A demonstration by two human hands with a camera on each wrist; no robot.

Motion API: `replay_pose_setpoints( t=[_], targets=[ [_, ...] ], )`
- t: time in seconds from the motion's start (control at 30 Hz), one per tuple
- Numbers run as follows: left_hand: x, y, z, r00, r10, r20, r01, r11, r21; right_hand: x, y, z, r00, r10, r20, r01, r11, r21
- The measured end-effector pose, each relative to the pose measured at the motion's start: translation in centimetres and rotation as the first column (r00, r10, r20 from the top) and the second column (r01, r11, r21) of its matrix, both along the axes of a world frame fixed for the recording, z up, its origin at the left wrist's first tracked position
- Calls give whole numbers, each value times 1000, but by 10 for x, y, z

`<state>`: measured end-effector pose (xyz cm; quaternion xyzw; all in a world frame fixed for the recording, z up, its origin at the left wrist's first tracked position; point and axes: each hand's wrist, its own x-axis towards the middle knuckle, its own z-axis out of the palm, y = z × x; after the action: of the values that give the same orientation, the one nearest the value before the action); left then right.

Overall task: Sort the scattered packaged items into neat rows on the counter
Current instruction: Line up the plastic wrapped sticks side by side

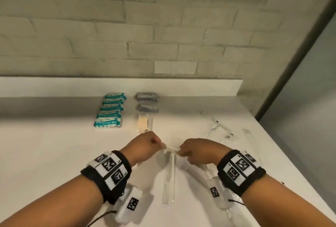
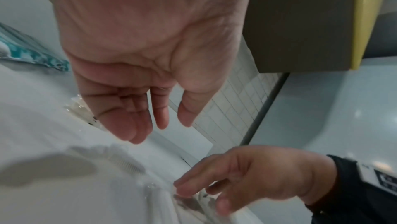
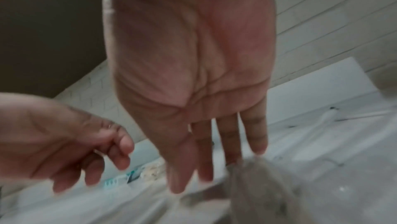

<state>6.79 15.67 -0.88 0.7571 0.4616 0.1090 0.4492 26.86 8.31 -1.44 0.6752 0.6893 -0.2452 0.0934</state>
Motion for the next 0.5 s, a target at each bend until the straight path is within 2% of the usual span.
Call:
replay_pose_setpoints(
  t=[0.07,0.13,0.2,0.27,0.43,0.5],
  targets=[
    [6,-8,-5,996,-36,-87,43,996,72,11,-16,8,970,-112,-215,125,991,48],
    [11,-13,-10,983,-72,-167,93,988,121,30,-26,14,929,-201,-310,253,958,136],
    [18,-21,-11,968,-91,-235,133,977,167,53,-37,18,909,-284,-306,351,917,191],
    [28,-28,-11,959,-92,-269,147,971,188,75,-46,20,904,-333,-267,390,899,200],
    [63,-49,-6,930,-55,-363,144,964,225,111,-70,18,934,-331,-131,351,921,170],
    [83,-61,-1,885,-76,-459,194,957,217,122,-75,13,947,-309,-86,320,934,161]
  ],
)
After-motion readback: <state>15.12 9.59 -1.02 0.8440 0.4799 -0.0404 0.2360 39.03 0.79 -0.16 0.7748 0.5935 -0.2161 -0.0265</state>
